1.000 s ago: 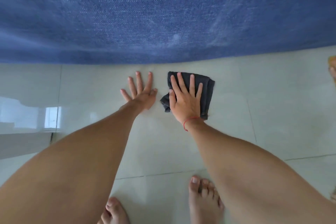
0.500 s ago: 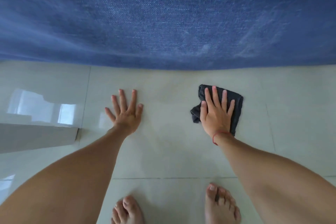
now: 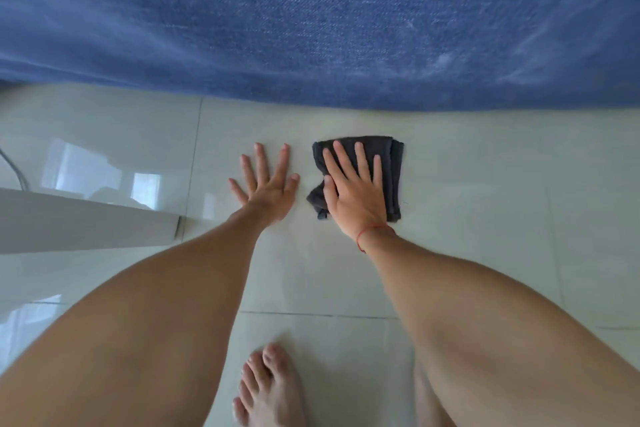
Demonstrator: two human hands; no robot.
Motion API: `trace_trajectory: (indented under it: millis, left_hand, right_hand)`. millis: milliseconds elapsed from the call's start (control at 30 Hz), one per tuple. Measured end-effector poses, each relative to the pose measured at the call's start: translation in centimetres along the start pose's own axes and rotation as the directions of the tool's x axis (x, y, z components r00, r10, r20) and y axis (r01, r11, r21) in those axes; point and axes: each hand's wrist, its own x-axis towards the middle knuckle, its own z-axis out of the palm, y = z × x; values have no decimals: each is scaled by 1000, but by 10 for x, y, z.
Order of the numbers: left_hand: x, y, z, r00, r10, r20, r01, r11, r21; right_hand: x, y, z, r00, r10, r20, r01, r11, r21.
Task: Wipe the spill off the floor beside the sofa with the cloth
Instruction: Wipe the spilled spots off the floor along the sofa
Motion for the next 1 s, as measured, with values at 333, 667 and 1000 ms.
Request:
trace_trajectory:
  millis: [333, 667, 1000]
  left_hand:
    - [-8, -57, 3, 979, -113, -168, 104, 993, -64]
    - [-7, -55, -4, 990, -118, -80, 110, 990, -92]
    - [-9, -55, -7, 990, -128, -61, 122, 989, -89]
  right_hand:
    - [-19, 58, -16, 991, 136, -10, -137, 986, -100]
    - [40, -35, -1, 971, 237, 23, -237, 972, -4]
    - [1, -24, 7, 935, -343, 91, 349, 935, -64]
